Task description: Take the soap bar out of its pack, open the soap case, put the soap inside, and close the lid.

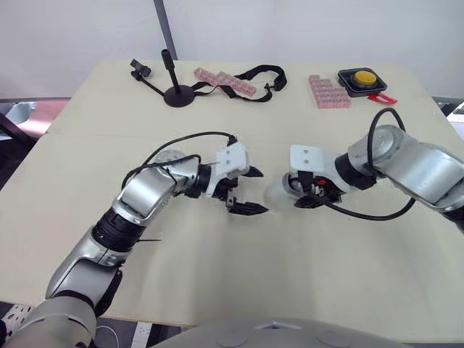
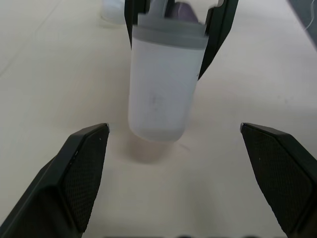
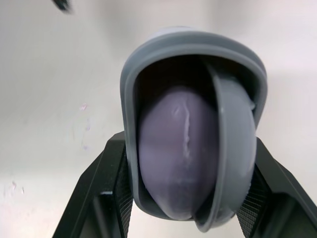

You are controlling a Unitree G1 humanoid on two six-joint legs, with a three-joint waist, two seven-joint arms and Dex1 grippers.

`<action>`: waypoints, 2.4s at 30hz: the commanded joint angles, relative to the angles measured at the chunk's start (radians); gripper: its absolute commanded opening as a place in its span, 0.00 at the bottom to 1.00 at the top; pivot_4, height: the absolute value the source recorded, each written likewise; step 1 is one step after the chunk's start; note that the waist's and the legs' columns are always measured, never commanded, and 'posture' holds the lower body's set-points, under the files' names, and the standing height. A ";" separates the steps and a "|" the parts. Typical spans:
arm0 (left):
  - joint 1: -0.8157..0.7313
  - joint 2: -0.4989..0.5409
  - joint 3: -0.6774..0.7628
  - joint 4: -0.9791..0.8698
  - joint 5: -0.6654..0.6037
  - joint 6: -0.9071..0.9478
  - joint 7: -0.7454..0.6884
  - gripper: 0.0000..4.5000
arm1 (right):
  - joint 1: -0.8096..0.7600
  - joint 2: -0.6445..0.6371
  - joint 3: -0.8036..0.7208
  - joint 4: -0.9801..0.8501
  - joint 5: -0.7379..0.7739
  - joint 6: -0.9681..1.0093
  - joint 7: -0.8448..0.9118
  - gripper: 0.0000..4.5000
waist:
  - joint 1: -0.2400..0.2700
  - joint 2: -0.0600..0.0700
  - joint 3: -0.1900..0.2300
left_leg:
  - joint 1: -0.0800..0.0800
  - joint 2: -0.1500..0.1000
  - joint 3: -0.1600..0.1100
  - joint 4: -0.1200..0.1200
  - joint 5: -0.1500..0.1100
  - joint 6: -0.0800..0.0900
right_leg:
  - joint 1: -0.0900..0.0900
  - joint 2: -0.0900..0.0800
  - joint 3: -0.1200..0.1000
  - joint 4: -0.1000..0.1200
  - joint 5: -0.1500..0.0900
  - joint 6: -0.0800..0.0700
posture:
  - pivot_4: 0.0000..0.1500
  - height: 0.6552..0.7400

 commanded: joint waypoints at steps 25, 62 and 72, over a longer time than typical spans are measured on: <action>-0.026 -0.170 -0.002 0.057 0.055 -0.043 0.093 1.00 | -0.085 0.079 0.052 0.026 -0.179 -0.026 0.107 0.46 | 0.002 0.000 0.000 | 0.000 0.000 0.000 0.002 0.000 0.000 | -0.001 0.002 0.008 0.005 0.000 0.000 | 1.00 0.64; -0.040 -0.185 -0.009 0.118 0.085 -0.090 0.053 0.44 | -0.064 0.103 0.034 0.028 -0.194 -0.032 0.105 0.46 | 0.002 0.000 0.000 | 0.001 0.000 0.000 0.003 0.000 0.000 | -0.002 0.003 0.012 0.007 0.000 0.000 | 1.00 0.64; -0.035 -0.182 -0.012 0.128 0.099 -0.105 0.031 0.42 | -0.054 0.109 0.027 0.024 -0.195 -0.037 0.104 0.46 | 0.001 0.000 0.000 | 0.001 0.000 0.000 0.003 0.000 0.000 | -0.002 0.004 0.014 0.007 0.000 0.000 | 1.00 0.64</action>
